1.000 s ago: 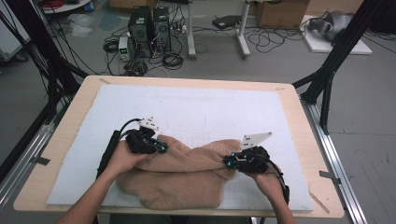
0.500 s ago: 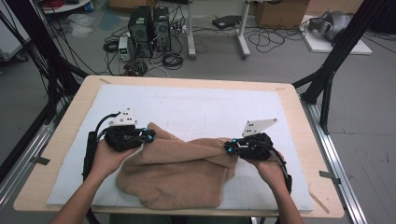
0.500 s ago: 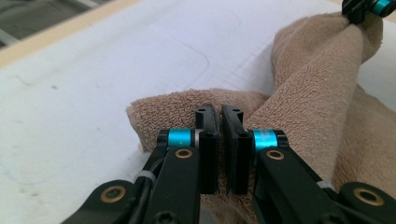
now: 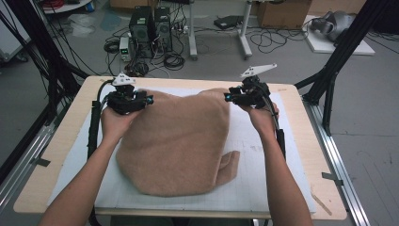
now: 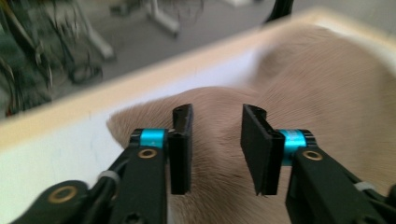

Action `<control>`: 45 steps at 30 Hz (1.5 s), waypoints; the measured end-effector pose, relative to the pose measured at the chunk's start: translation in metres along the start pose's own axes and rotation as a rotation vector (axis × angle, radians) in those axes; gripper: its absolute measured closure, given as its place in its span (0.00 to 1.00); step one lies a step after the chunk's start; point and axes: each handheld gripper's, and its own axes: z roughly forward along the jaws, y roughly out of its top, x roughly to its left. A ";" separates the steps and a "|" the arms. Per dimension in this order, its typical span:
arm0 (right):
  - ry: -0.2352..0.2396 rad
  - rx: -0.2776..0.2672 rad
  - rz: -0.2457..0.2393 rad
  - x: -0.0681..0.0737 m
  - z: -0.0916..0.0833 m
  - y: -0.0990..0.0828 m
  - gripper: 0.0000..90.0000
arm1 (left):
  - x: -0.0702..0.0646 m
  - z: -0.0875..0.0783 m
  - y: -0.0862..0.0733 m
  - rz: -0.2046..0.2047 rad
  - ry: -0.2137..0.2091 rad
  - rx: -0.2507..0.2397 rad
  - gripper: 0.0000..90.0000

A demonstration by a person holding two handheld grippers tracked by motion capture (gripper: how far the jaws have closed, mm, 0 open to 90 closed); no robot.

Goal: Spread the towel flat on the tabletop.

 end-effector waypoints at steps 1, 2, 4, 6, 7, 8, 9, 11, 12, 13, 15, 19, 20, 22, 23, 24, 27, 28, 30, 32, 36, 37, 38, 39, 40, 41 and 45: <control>0.015 0.009 0.008 -0.001 0.003 -0.006 0.70 | 0.002 0.002 -0.009 0.000 -0.012 0.012 0.68; 0.031 0.019 0.016 0.000 0.007 -0.015 0.70 | 0.003 0.004 -0.019 -0.004 -0.023 0.023 0.67; 0.065 0.038 0.024 0.004 0.014 -0.032 0.69 | 0.004 0.006 -0.033 -0.015 -0.043 0.052 0.66; 0.098 0.081 0.031 0.009 0.021 -0.045 0.67 | 0.004 0.006 -0.048 -0.018 -0.062 0.083 0.64; 0.110 0.087 0.026 0.013 0.022 -0.050 0.67 | 0.003 0.004 -0.054 -0.015 -0.068 0.087 0.63; 0.127 0.084 0.029 0.017 0.024 -0.055 0.67 | 0.002 0.002 -0.058 -0.015 -0.076 0.089 0.63; 0.146 0.086 0.029 0.022 0.024 -0.058 0.66 | 0.001 -0.001 -0.063 -0.020 -0.083 0.091 0.63; 0.183 0.094 0.010 0.036 0.024 -0.063 0.65 | -0.001 -0.005 -0.069 -0.012 -0.094 0.094 0.61; 0.199 0.093 0.002 0.041 0.024 -0.064 0.64 | -0.003 -0.008 -0.072 -0.007 -0.099 0.095 0.60; 0.213 0.095 -0.006 0.047 0.023 -0.065 0.63 | -0.004 -0.010 -0.075 -0.006 -0.110 0.097 0.60; 0.248 0.080 -0.030 0.062 0.021 -0.069 0.62 | -0.009 -0.016 -0.082 0.020 -0.132 0.109 0.58; 0.308 0.092 -0.074 0.088 0.021 -0.079 0.57 | -0.018 -0.025 -0.097 0.036 -0.152 0.125 0.55; 0.333 0.094 -0.067 0.093 0.022 -0.082 0.56 | -0.020 -0.027 -0.102 0.046 -0.154 0.124 0.52; 0.369 0.100 -0.081 0.102 0.024 -0.088 0.54 | -0.024 -0.030 -0.109 0.046 -0.167 0.122 0.52; 0.382 0.114 -0.082 0.107 0.026 -0.091 0.53 | -0.026 -0.033 -0.114 0.053 -0.181 0.127 0.51; 0.397 0.131 -0.089 0.113 0.028 -0.095 0.53 | -0.027 -0.035 -0.118 0.061 -0.183 0.127 0.51; 0.406 0.168 -0.109 0.123 0.034 -0.103 0.56 | -0.033 -0.037 -0.132 0.073 -0.202 0.157 0.51; 0.413 0.179 -0.113 0.125 0.037 -0.106 0.58 | -0.034 -0.037 -0.135 0.077 -0.205 0.165 0.52; 0.418 0.202 -0.119 0.126 0.042 -0.109 0.65 | -0.035 -0.032 -0.142 0.091 -0.236 0.200 0.60; 0.436 0.218 -0.119 0.128 0.047 -0.111 0.74 | -0.038 -0.028 -0.147 0.094 -0.236 0.199 0.67; 0.437 0.223 -0.158 0.130 0.048 -0.111 0.90 | -0.039 -0.027 -0.147 0.078 -0.236 0.180 0.85; 0.436 0.218 -0.159 0.129 0.047 -0.110 0.92 | -0.039 -0.027 -0.146 0.086 -0.234 0.178 0.90; 0.435 0.212 -0.156 0.129 0.045 -0.109 0.92 | -0.040 -0.028 -0.144 0.093 -0.226 0.172 0.94; 0.433 0.192 -0.156 0.127 0.042 -0.108 0.93 | -0.041 -0.029 -0.143 0.097 -0.221 0.169 0.95; 0.428 0.183 -0.150 0.126 0.039 -0.107 0.93 | -0.042 -0.029 -0.141 0.101 -0.216 0.162 0.95; 0.424 0.162 -0.143 0.123 0.036 -0.105 0.93 | -0.043 -0.029 -0.139 0.096 -0.214 0.155 0.95; 0.381 0.113 -0.124 0.109 0.023 -0.094 0.93 | -0.042 -0.027 -0.123 0.075 -0.208 0.106 0.95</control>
